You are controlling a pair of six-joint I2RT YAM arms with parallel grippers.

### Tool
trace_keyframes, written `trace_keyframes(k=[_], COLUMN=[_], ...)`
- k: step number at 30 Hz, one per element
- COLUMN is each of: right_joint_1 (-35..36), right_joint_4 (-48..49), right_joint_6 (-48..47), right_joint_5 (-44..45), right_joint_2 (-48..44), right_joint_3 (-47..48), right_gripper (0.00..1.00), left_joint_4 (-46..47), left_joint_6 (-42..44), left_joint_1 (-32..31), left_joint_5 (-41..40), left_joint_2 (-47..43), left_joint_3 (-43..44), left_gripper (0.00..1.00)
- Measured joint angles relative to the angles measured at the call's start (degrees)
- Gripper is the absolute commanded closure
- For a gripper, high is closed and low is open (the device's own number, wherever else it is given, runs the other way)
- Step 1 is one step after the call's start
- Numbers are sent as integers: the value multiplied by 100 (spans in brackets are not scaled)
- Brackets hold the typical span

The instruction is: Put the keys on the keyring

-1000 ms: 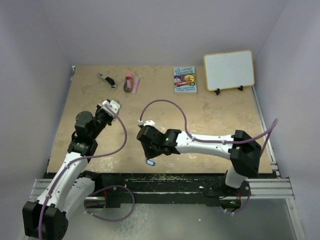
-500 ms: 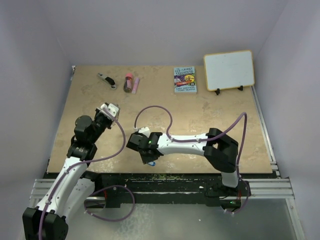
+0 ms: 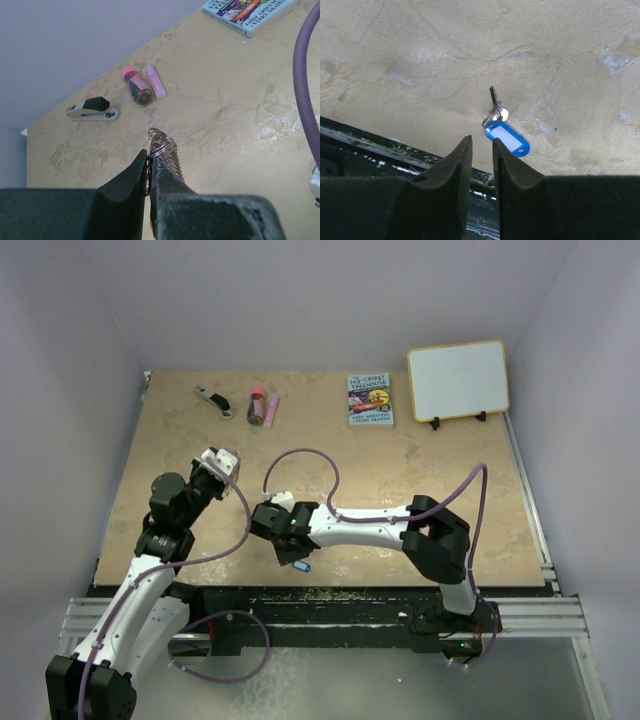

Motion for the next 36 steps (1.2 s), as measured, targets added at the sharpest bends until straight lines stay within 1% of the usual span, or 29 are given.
trace_keyframes(k=[4,12,20,23,27,33,36], right_joint_1=[0,0,0,0,0,0,2], right_joint_4=[11,20,61,57,46,28,-11], right_joint_6=[22,138,136,138,151,149,133], right_joint_5=[-4,-48,-85,-85,-46,28,203], right_joint_2=[140,173,369,422,422,422,407], right_joint_3=[13,13,15,15,15,15,15], right_gripper=[73,78,80,89,99,100,100], left_joint_4=[4,26,31,28,31,31,31], left_joint_6=[-26,-66,-129,-133,-136,-136,-138], left_joint_1=[0,0,0,0,0,0,0], left_joint_5=[0,33,66,66,83,111,114], left_joint_2=[-7,-35,-35,-35,-46,-46,-46], left_joint_3=[-7,-7,-7,-7,-7,-7,-7], left_gripper=[96,96,97,96,96,96,96])
